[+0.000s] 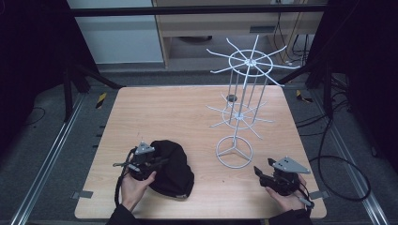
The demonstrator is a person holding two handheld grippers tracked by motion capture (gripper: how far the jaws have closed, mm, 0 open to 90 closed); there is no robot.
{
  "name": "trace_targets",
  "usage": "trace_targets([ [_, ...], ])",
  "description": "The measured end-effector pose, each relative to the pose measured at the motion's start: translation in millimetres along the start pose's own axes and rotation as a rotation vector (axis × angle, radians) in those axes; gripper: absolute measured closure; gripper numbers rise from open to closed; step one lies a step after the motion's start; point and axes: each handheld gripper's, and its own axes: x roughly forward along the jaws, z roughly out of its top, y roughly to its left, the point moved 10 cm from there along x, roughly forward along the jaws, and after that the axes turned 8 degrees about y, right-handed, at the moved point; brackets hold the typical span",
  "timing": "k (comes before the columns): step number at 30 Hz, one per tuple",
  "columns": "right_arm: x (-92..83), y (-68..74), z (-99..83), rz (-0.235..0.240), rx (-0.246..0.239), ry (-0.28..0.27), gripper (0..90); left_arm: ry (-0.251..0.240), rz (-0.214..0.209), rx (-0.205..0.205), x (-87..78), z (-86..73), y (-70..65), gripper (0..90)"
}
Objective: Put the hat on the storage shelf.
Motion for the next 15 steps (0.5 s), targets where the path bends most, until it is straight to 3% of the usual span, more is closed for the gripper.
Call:
trace_targets([
  [15, 2.7, -19.6, -8.4, -0.035, 0.033, 0.019, 38.8, -0.169, -0.029, 0.083, -48.4, 20.8, -19.6, 78.9],
])
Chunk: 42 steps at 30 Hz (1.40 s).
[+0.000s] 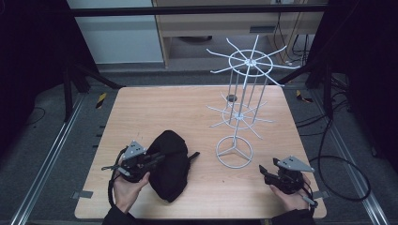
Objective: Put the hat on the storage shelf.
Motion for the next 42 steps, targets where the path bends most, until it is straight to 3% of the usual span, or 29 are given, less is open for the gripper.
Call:
trace_targets([
  [16, 0.4, -10.8, -1.4, -0.032, 0.013, -0.009, 37.8, -0.223, -0.07, 0.062, -60.7, 47.8, -23.8, 79.0],
  [27, 0.8, -11.3, -1.5, -0.037, 0.009, -0.01, 37.2, -0.418, -0.104, 0.108, -111.4, 99.5, -34.5, 79.1],
  [42, 1.8, -11.7, -1.5, -0.04, 0.004, -0.01, 36.9, -0.569, -0.128, 0.154, -155.2, 147.9, -48.7, 79.2],
])
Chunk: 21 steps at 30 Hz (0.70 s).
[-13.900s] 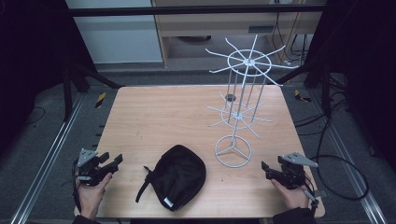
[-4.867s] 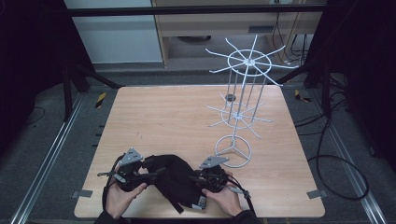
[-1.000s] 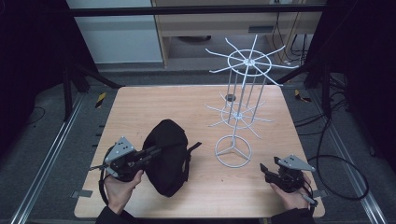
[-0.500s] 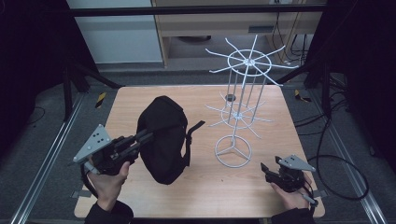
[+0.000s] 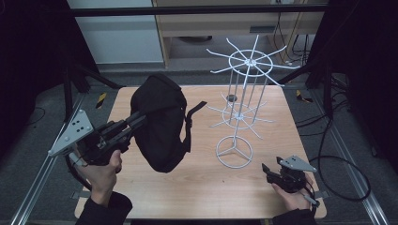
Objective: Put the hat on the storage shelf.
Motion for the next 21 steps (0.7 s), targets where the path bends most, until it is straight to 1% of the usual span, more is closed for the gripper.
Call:
trace_targets([
  [2, 0.3, -0.1, 0.0, 0.0, -0.002, 0.0, 36.9, -0.015, -0.006, 0.012, -0.7, 8.7, -3.1, 79.2],
  [3, 0.2, 0.0, 0.1, 0.0, -0.001, 0.0, 36.8, -0.028, -0.011, 0.022, -1.1, 16.7, -6.7, 79.2],
  [4, 0.2, 0.0, 0.1, 0.0, -0.001, 0.0, 36.8, -0.028, -0.011, 0.022, -1.1, 16.7, -6.7, 79.2],
  [5, 0.2, 0.0, 0.2, -0.001, -0.001, -0.001, 36.8, -0.034, -0.011, 0.029, -1.5, 21.1, -8.8, 79.2],
  [10, 0.4, 0.4, 0.0, 0.001, -0.001, 0.001, 36.8, -0.065, -0.024, 0.039, -0.4, 37.3, -15.6, 79.2],
  [11, 0.4, 0.7, 0.1, 0.003, -0.001, 0.0, 36.8, -0.071, -0.03, 0.042, 1.4, 42.9, -17.5, 79.2],
  [12, 0.4, 0.7, 0.1, 0.003, -0.001, 0.0, 36.8, -0.071, -0.03, 0.042, 1.4, 42.9, -17.5, 79.2],
  [13, 0.7, 0.3, 0.0, 0.001, -0.004, 0.001, 36.8, -0.077, -0.033, 0.044, 4.1, 48.1, -18.9, 79.2],
  [14, 0.7, 0.5, -0.2, 0.002, -0.001, 0.002, 36.8, -0.077, -0.033, 0.044, 4.1, 48.1, -18.9, 79.2],
  [17, 0.7, 0.6, -0.2, 0.002, -0.001, 0.002, 36.8, -0.084, -0.046, 0.043, 11.0, 58.1, -22.0, 79.2],
  [18, 0.7, 0.4, -0.2, 0.001, 0.0, 0.002, 36.8, -0.084, -0.046, 0.043, 11.0, 58.1, -22.0, 79.2],
  [20, 0.6, 0.2, 0.0, 0.0, 0.0, 0.0, 36.8, -0.091, -0.055, 0.043, 14.1, 63.8, -24.5, 79.3],
  [21, 0.6, -0.6, 0.1, -0.002, 0.0, -0.001, 36.8, -0.099, -0.065, 0.045, 16.6, 69.7, -27.6, 79.3],
])
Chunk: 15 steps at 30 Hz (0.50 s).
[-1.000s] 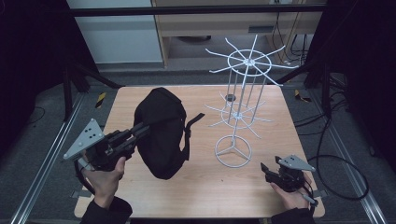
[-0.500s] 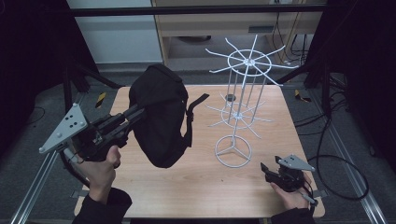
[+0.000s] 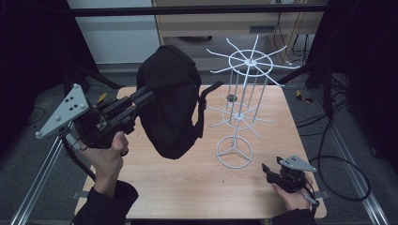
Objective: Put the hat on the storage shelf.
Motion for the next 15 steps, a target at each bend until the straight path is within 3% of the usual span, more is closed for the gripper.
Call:
trace_targets([
  [8, 0.1, 0.9, -0.1, 0.004, -0.004, 0.002, 36.8, -0.003, -0.028, 0.012, 21.0, 13.9, -9.6, 79.2],
  [15, 0.1, 1.6, -0.4, 0.009, 0.001, 0.005, 36.7, 0.023, -0.046, 0.001, 42.0, 10.3, -10.6, 79.2],
])
